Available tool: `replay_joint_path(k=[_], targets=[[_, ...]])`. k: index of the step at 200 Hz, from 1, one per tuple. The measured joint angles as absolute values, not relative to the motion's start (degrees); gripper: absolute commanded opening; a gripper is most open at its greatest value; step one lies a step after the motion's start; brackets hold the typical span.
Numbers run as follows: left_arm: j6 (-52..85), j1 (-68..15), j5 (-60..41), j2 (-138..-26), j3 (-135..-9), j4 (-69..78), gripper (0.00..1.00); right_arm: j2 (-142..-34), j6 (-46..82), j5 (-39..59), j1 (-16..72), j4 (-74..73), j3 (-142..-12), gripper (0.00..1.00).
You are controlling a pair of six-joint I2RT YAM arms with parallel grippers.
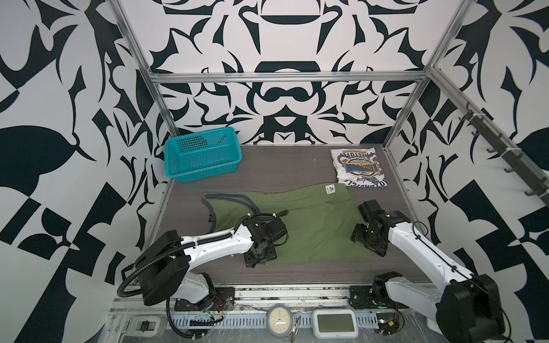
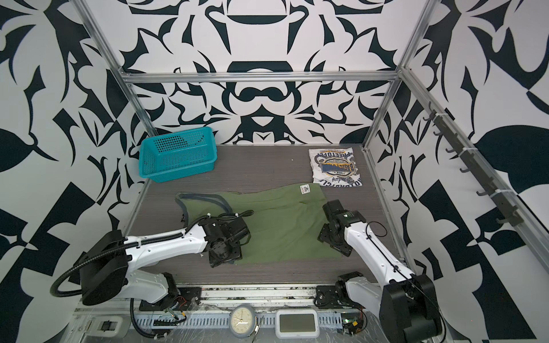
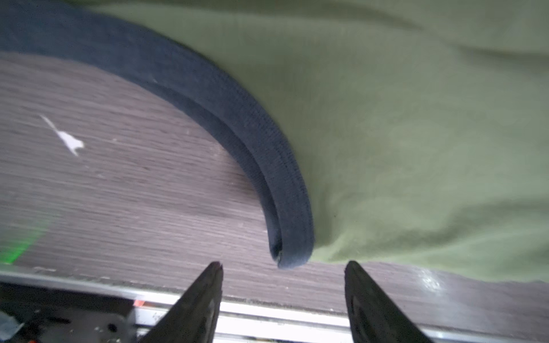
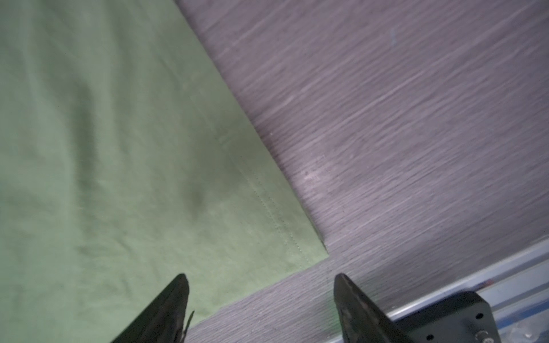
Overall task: Fold and stack the tank tops
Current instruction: 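Drag the held shirt edges toward the robot with both grippers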
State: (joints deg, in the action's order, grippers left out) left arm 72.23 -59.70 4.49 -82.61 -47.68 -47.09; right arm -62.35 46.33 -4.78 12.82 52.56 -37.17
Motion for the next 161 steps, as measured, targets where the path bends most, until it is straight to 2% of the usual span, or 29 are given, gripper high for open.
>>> replay_joint_path(k=[38,82,109,137,150,154,161], targets=[[73.3,-60.0,3.7,-84.4,-46.5,-44.9,0.57,-63.4,48.2,-4.3,12.7,51.4,-34.8,0.76],[73.3,-60.0,3.5,-86.5,-45.9,-42.8,0.47,-66.7,49.7,-2.8,12.6,48.7,-32.9,0.65],[73.1,-60.0,3.4,-87.6,-46.0,-41.8,0.39,-68.2,50.2,-2.3,12.6,47.2,-32.4,0.54],[73.0,-60.0,3.5,-87.6,-46.0,-41.5,0.28,-68.2,50.2,-1.8,12.6,45.9,-32.1,0.31],[72.7,-60.0,3.8,-87.6,-46.1,-41.5,0.24,-68.3,50.4,-2.0,12.6,45.5,-32.1,0.29],[72.7,-60.0,3.8,-87.6,-46.1,-41.6,0.22,-68.3,50.2,-2.0,12.6,45.4,-32.1,0.24],[72.4,-60.0,4.0,-87.6,-46.2,-41.6,0.19,-68.3,50.2,-2.1,12.6,45.4,-32.1,0.22]])
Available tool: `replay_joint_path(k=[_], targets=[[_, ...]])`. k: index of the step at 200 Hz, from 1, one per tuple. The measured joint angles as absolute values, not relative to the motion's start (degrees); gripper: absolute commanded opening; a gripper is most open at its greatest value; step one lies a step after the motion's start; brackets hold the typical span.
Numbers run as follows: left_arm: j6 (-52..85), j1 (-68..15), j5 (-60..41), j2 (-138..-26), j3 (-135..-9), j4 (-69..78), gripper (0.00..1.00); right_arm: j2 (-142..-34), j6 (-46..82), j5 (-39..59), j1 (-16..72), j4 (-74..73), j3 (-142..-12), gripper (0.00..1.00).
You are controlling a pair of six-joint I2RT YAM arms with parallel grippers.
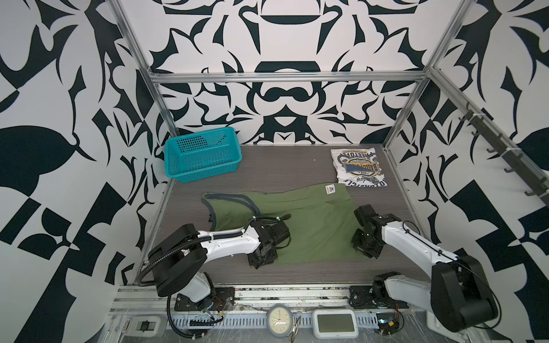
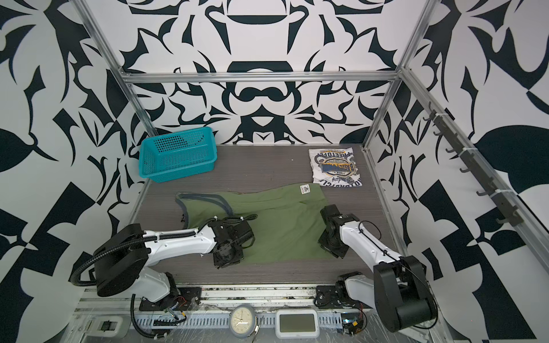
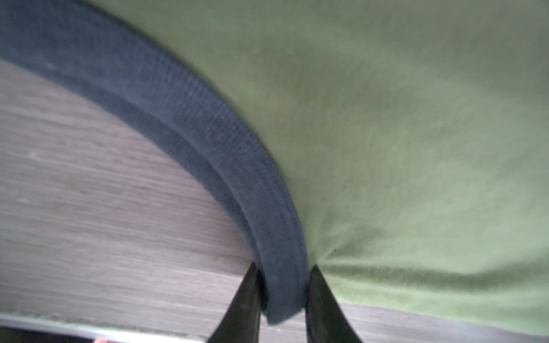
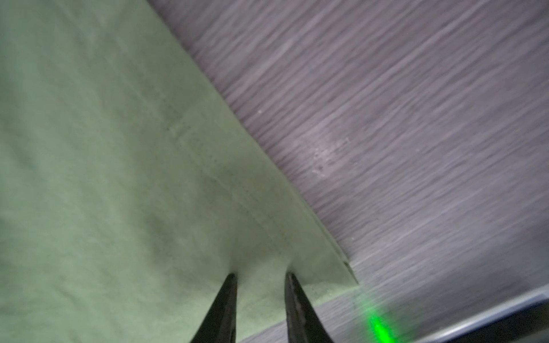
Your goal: Fold and stack the tank tops
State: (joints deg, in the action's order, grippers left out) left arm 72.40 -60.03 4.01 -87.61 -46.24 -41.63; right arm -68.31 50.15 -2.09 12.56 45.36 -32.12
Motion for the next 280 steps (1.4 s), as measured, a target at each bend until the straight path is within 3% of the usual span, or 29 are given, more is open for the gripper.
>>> replay_joint_path(k=[19,65,140,280], targets=[[72.4,-60.0,4.8,-87.6,-46.7,-42.0,0.13,-68.3,49.9,-2.3,12.6,45.4,-32.1,0.23],[71.8,-59.4,6.7,-87.6,-47.7,-42.3,0.0,-64.4,50.2,-3.2,12.6,47.5,-32.1,0.37],[67.2,-48.2,10.0,-87.6,-47.8,-41.3,0.0,-60.9,57.4,-0.4,20.8,48.5,-28.7,0.39],[65.5,-47.2,10.3,-88.7,-47.9,-40.8,0.0,-57.4,67.5,2.1,29.1,51.2,-25.6,0.45]])
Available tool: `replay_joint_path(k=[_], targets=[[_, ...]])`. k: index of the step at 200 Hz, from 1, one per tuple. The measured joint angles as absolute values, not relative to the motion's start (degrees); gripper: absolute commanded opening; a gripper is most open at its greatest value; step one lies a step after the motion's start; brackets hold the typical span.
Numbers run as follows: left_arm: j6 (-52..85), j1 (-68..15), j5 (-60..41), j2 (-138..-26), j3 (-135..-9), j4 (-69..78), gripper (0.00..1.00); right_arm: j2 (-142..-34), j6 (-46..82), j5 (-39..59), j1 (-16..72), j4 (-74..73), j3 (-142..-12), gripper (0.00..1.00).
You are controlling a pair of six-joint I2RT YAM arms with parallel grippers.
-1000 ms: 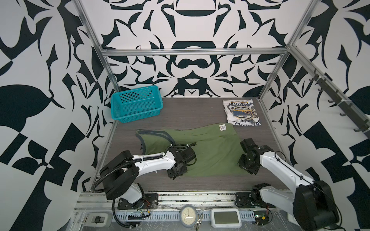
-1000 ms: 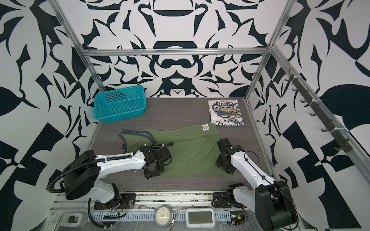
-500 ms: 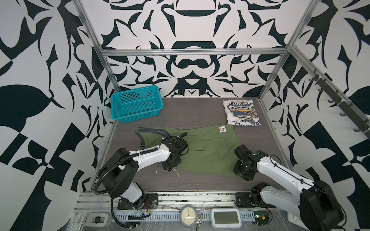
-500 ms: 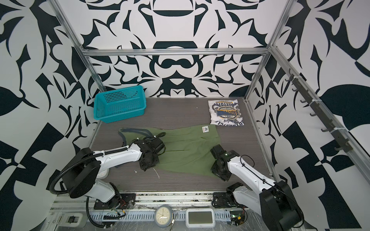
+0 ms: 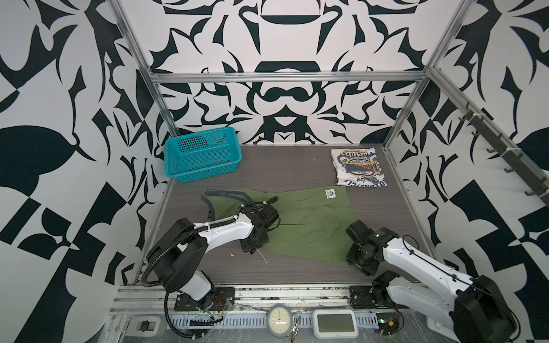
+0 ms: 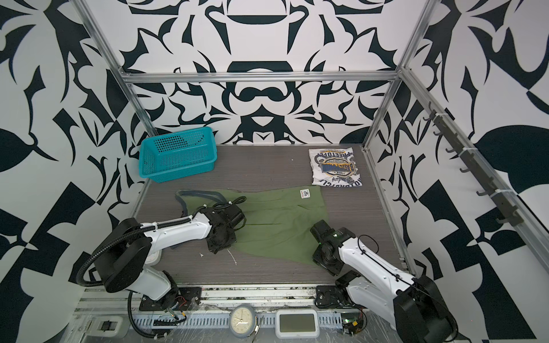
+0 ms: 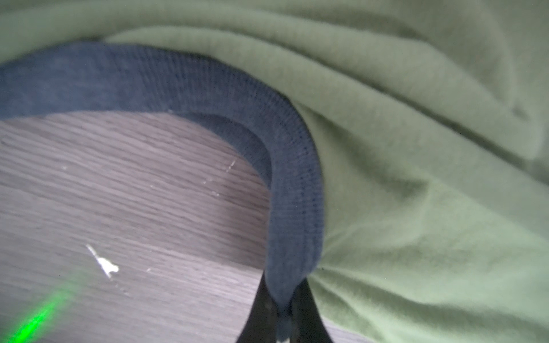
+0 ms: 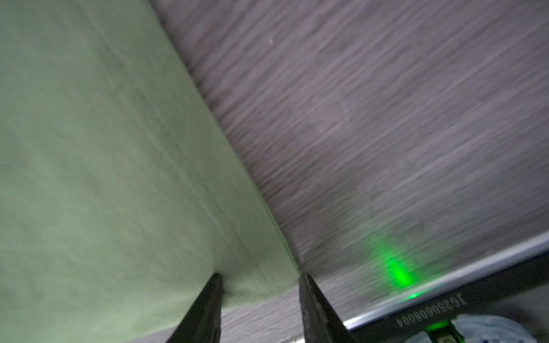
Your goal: Fold and stack the tank tops
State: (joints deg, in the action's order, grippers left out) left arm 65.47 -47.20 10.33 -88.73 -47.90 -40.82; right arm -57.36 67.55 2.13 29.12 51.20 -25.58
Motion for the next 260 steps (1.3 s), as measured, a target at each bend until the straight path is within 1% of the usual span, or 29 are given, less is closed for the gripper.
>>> replay_joint_path(k=[18,29,47,88,103,117,120,161,185,209,233,260], targets=[[65.5,-47.2,10.3,-88.7,-47.9,-40.8,0.0,-57.6,68.1,2.1,29.7,51.1,-25.6,0.43],[65.5,-47.2,10.3,-88.7,-47.9,-40.8,0.0,-57.9,68.5,2.0,29.9,50.9,-25.6,0.39],[65.5,-47.2,10.3,-88.7,-47.9,-40.8,0.0,-58.3,68.5,1.8,30.2,50.7,-25.8,0.3],[65.6,-47.9,9.5,-88.2,-47.9,-41.8,0.0,-58.5,67.6,0.1,30.2,52.1,-27.1,0.2],[66.2,-48.9,9.0,-87.3,-47.9,-42.5,0.0,-58.0,67.1,-1.1,30.2,53.2,-28.3,0.08],[66.9,-50.5,8.4,-86.4,-47.8,-43.0,0.0,-57.5,65.9,-2.0,29.9,53.9,-29.5,0.03],[67.2,-50.9,8.2,-86.3,-47.8,-43.0,0.0,-57.4,65.1,-2.0,29.6,54.0,-29.7,0.0],[70.0,-55.9,6.5,-85.5,-47.8,-44.2,0.0,-59.0,58.3,-2.1,21.9,54.2,-32.2,0.0],[71.2,-58.6,5.8,-85.4,-49.3,-46.4,0.0,-60.6,52.1,-1.9,15.9,54.4,-37.6,0.0],[72.4,-59.5,4.6,-83.7,-50.0,-47.0,0.0,-63.4,46.7,-1.7,12.0,53.7,-43.0,0.0],[72.3,-58.3,4.1,-81.7,-51.0,-48.0,0.0,-68.3,42.7,-0.3,10.5,51.9,-47.4,0.0],[68.9,-51.8,4.1,-82.9,-56.5,-48.7,0.0,-75.4,39.5,1.2,10.1,48.8,-51.9,0.0]])
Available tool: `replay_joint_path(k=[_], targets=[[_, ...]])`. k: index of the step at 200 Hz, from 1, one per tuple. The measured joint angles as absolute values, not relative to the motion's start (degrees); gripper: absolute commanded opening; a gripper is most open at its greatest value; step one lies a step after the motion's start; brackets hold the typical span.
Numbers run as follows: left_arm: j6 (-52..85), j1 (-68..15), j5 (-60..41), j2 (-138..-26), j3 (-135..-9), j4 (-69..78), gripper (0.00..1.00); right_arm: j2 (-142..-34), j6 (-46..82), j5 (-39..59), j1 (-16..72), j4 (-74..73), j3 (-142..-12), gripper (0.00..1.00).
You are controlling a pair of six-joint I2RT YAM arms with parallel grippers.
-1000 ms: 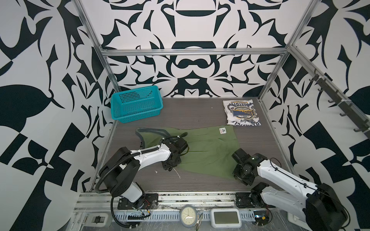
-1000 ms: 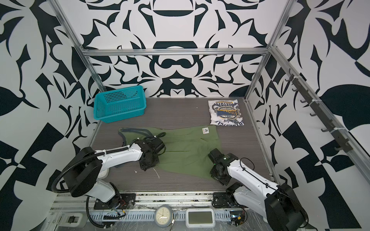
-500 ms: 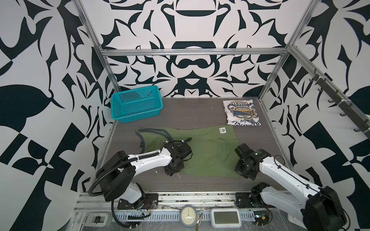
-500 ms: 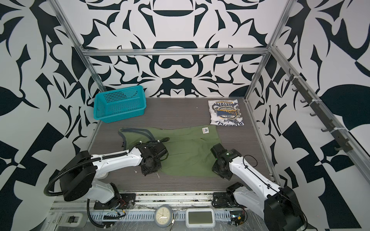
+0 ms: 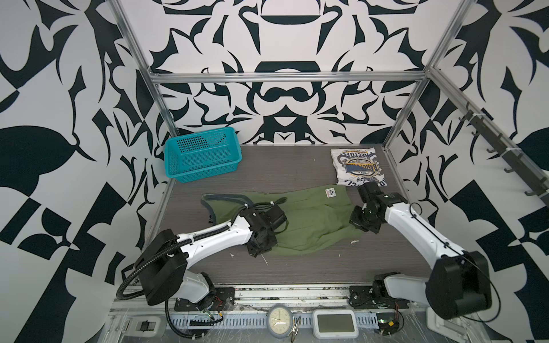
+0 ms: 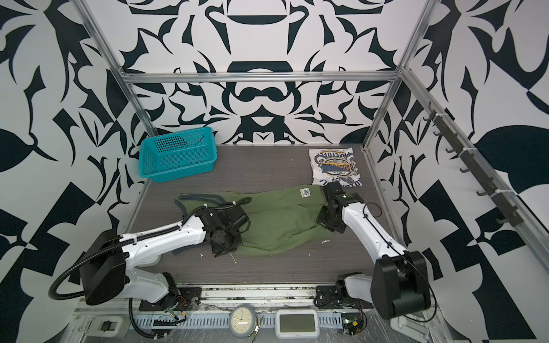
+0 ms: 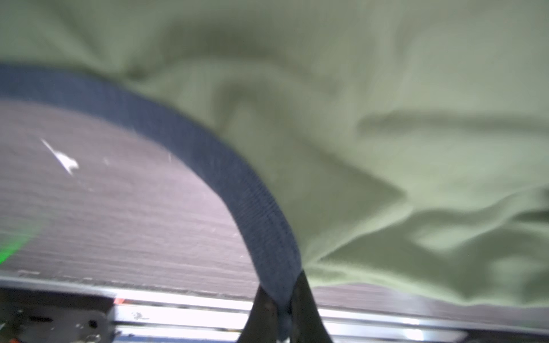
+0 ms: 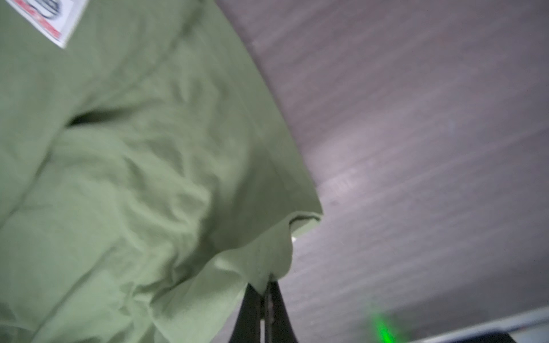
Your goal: Fold and stack the tank tops
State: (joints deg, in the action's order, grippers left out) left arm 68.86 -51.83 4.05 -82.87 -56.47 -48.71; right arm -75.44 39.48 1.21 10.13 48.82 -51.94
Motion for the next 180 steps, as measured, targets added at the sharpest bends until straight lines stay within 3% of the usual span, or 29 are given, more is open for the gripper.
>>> replay_joint_path(k=[53,106,140,168,180], targets=[[60.1,-40.3,4.5,-93.5,-68.1,-46.5,0.0,-87.2,35.4,1.9,8.7,42.9,-60.5,0.0],[56.0,-35.4,3.9,-101.3,-71.7,-44.4,0.04,-93.1,34.0,1.5,6.3,39.3,-62.8,0.0],[54.8,-34.0,3.6,-104.2,-72.6,-42.9,0.16,-95.8,33.9,1.7,5.8,38.2,-63.3,0.22],[54.5,-33.4,3.7,-105.8,-73.2,-42.0,0.22,-97.3,32.8,1.7,5.8,37.3,-65.0,0.3],[54.3,-33.2,4.1,-106.2,-73.6,-41.9,0.3,-97.6,32.5,1.7,5.8,36.8,-65.7,0.34]])
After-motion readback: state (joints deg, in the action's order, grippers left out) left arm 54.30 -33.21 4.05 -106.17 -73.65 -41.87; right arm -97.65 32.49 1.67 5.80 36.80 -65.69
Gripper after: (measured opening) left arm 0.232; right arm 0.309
